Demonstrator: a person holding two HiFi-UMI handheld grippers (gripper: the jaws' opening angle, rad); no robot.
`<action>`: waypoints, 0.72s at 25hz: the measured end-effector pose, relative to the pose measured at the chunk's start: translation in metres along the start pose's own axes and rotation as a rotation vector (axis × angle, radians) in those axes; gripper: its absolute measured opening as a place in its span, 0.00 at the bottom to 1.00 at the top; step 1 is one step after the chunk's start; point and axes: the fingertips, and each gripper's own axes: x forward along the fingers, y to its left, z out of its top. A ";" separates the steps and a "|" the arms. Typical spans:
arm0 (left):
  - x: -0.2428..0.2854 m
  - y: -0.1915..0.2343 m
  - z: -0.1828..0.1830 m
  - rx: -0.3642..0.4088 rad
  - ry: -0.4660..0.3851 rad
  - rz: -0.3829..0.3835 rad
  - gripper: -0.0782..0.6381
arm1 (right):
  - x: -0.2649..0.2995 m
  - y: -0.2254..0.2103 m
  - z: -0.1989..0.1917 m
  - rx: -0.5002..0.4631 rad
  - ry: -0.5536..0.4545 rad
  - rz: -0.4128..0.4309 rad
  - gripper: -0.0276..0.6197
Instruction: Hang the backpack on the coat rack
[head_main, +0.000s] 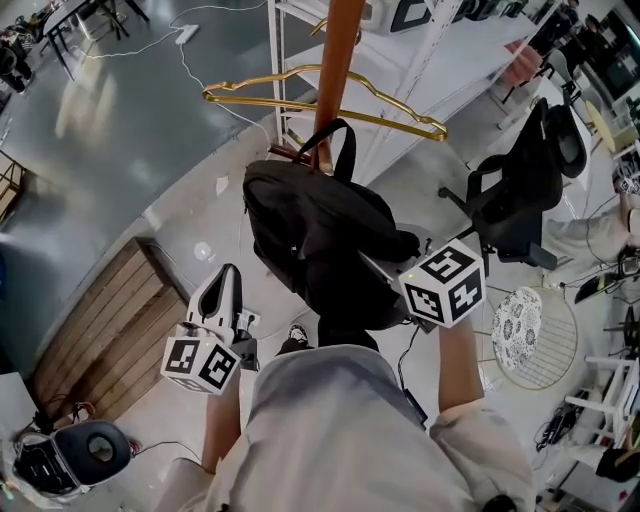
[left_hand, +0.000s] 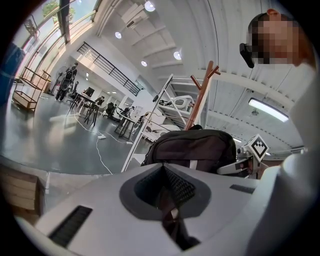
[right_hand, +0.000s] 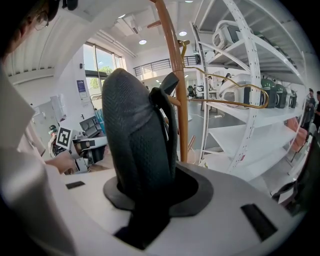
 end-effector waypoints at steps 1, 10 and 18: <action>0.000 0.000 0.000 -0.001 -0.001 0.002 0.11 | 0.001 0.000 -0.001 -0.001 0.001 0.001 0.24; 0.010 -0.002 -0.005 -0.013 0.004 0.008 0.11 | 0.011 -0.008 -0.002 -0.005 0.016 0.025 0.24; 0.018 -0.004 -0.006 -0.013 0.010 0.005 0.11 | 0.019 -0.016 -0.007 0.008 0.036 0.039 0.24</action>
